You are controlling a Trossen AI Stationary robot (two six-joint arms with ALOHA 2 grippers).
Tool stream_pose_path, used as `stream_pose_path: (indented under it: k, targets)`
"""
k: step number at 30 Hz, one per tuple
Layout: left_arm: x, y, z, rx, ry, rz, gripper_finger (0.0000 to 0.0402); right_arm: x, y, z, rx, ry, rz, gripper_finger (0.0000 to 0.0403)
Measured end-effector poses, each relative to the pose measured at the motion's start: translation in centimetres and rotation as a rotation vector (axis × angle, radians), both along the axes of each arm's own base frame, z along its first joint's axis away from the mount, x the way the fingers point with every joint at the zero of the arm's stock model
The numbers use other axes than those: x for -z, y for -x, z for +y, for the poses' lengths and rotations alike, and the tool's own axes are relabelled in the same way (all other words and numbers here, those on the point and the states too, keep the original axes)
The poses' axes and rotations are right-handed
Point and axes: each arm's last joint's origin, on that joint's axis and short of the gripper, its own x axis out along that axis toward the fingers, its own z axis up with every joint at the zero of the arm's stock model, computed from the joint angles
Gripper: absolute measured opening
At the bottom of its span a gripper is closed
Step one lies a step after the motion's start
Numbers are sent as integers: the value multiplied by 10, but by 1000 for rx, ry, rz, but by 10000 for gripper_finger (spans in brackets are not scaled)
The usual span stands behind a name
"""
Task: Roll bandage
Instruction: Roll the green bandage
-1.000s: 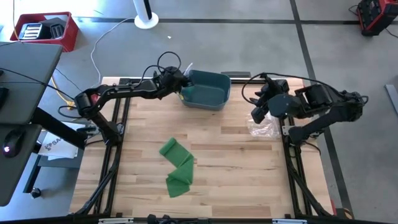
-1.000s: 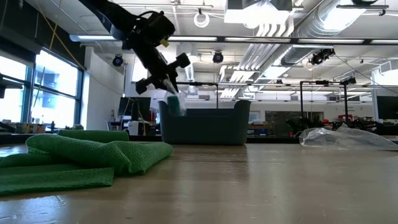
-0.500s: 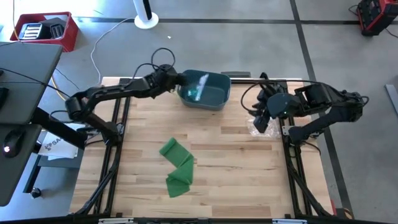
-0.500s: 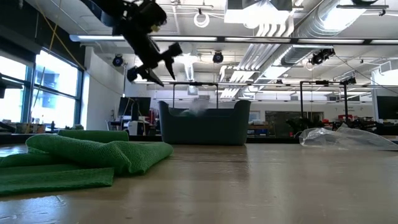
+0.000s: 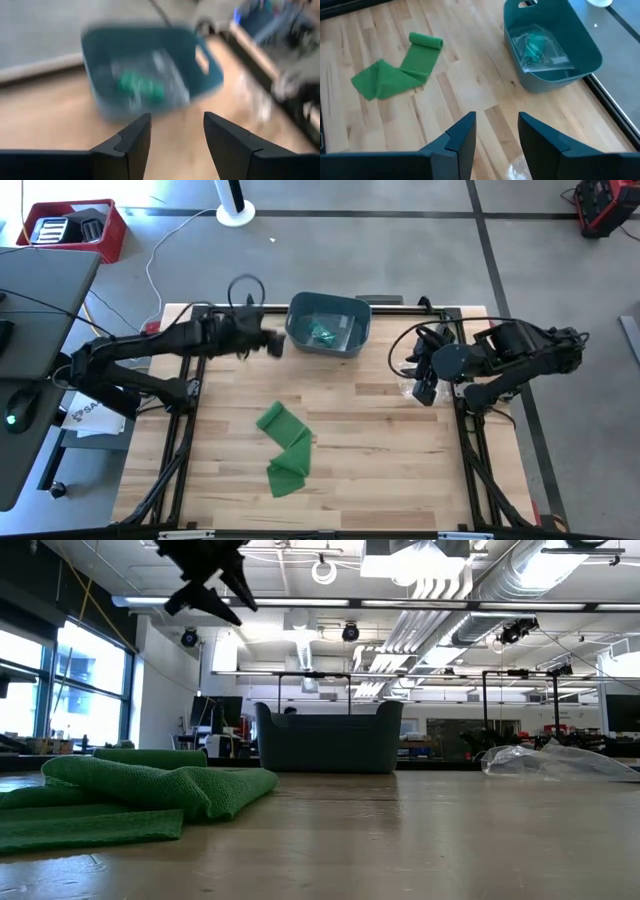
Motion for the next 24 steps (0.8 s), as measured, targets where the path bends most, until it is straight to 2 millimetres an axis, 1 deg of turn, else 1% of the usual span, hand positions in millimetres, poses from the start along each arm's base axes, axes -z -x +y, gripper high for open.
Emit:
stream_pose_path:
  k: [4, 10, 13, 16, 18, 20, 22, 24]
  targets:
    - [13, 7, -28, 22, 134, 113, 167, 1, -3, 0, 13, 1, -6, 138]
    - [33, 9, -56, 26, 270, 290, 166, -1, -22, 6, -39, 11, -86, 138]
    - [43, 7, -63, 38, 284, 358, 165, -2, -37, 8, -91, 19, -129, 138]
    - [51, 2, -67, 61, 319, 398, 165, -1, -54, 9, -65, -17, -195, 138]
    - [53, -2, -69, 66, 327, 398, 165, -1, -67, 7, -48, -13, -239, 138]
    - [55, -8, -71, 74, 312, 379, 165, 1, -78, 6, -71, 30, -251, 138]
    - [58, -16, -73, 116, 274, 368, 165, 5, -89, 4, -75, 52, -258, 138]
    - [58, -20, -74, 184, 264, 363, 165, 10, -100, 3, -37, 44, -264, 138]
